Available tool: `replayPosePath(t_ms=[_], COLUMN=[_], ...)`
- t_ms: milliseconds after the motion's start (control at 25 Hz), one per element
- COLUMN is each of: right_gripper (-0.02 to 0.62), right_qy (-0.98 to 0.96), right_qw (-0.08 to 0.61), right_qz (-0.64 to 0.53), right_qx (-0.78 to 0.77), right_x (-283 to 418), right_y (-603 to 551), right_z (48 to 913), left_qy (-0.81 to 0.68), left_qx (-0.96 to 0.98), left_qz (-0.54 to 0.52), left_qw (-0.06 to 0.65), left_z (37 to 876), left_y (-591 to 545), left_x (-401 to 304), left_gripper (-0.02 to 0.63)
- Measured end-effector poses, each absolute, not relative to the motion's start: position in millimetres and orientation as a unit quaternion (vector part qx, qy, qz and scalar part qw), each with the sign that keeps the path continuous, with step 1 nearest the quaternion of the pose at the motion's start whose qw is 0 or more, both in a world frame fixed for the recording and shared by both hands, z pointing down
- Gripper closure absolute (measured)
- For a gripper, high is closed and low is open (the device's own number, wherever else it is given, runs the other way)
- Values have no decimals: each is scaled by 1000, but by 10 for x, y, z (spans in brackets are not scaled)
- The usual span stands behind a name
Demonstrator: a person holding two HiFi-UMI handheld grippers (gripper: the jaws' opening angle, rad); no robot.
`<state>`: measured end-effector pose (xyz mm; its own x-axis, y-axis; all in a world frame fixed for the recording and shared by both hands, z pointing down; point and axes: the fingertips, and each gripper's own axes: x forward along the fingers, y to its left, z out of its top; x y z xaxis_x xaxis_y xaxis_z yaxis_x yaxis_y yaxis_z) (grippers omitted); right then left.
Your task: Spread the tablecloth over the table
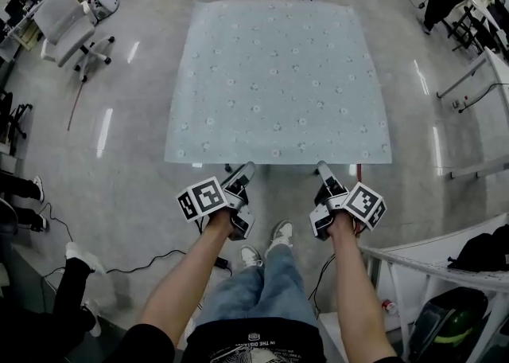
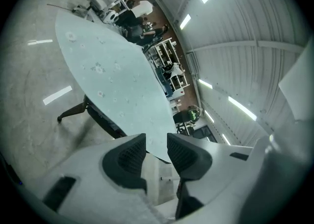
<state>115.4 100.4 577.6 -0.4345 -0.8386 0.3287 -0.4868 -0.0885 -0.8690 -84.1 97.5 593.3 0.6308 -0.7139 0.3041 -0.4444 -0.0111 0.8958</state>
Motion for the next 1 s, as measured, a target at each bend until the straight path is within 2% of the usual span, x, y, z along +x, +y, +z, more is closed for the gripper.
replayPosePath(t_ms=[240, 720, 1000], right_gripper=[510, 584, 591], right_qy=[703, 792, 818], right_qw=[132, 18, -38], right_qz=[-476, -285, -183], right_qx=[-511, -540, -543], right_x=[976, 918, 1067], right_y=[1051, 944, 976], right_z=[4978, 3481, 2943], left_qy=[-406, -414, -447], left_qx=[754, 870, 880], left_qz=[-94, 22, 72], left_qw=[507, 268, 141], left_z=[5150, 3660, 3085], left_y=[953, 756, 796], left_x=[-822, -628, -406], left_gripper=[504, 560, 603])
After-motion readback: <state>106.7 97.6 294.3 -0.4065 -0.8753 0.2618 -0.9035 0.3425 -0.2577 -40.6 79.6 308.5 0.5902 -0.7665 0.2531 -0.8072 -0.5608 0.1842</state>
